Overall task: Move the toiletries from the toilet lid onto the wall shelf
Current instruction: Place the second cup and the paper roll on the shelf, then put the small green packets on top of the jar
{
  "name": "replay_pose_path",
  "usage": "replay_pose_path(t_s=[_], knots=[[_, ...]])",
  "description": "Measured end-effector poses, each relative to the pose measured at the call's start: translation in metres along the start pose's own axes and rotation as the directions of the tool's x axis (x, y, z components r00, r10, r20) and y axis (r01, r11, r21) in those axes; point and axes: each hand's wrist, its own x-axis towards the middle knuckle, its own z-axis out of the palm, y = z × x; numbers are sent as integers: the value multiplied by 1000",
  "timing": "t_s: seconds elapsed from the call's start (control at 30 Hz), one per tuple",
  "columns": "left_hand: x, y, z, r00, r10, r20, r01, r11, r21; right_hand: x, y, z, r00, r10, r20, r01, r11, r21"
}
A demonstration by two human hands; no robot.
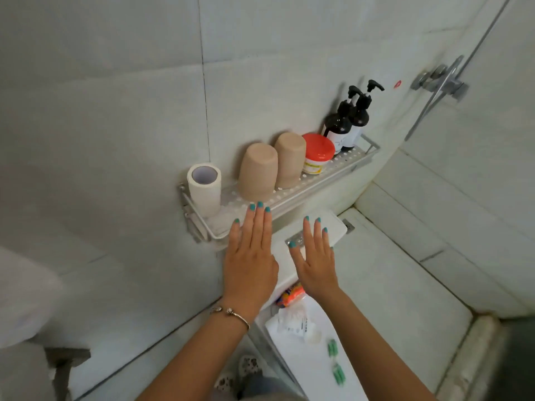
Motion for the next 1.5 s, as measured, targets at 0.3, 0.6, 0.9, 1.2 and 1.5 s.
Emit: replay_pose_path(t_s=[0.3, 0.6, 0.9, 1.2, 1.5], knots=[[-60, 32, 68, 953, 77, 294, 2, 966, -258, -85, 106, 36, 884, 410, 224, -400, 912, -91], [-106, 63, 158, 594, 17, 804, 181, 971, -154, -130, 202, 49, 799, 526, 292, -512, 849, -131], [-144, 134, 257, 430, -17, 903, 224, 970, -89, -194, 321, 82, 649, 625, 433, -646, 754, -120], [-167, 188, 328, 380, 66, 923, 232, 959, -165, -211, 378, 124, 603, 647, 467, -746, 664, 45], [-159, 213, 416, 609, 80, 789, 325, 882, -341, -183, 394, 192, 647, 730, 220, -754, 655, 42]])
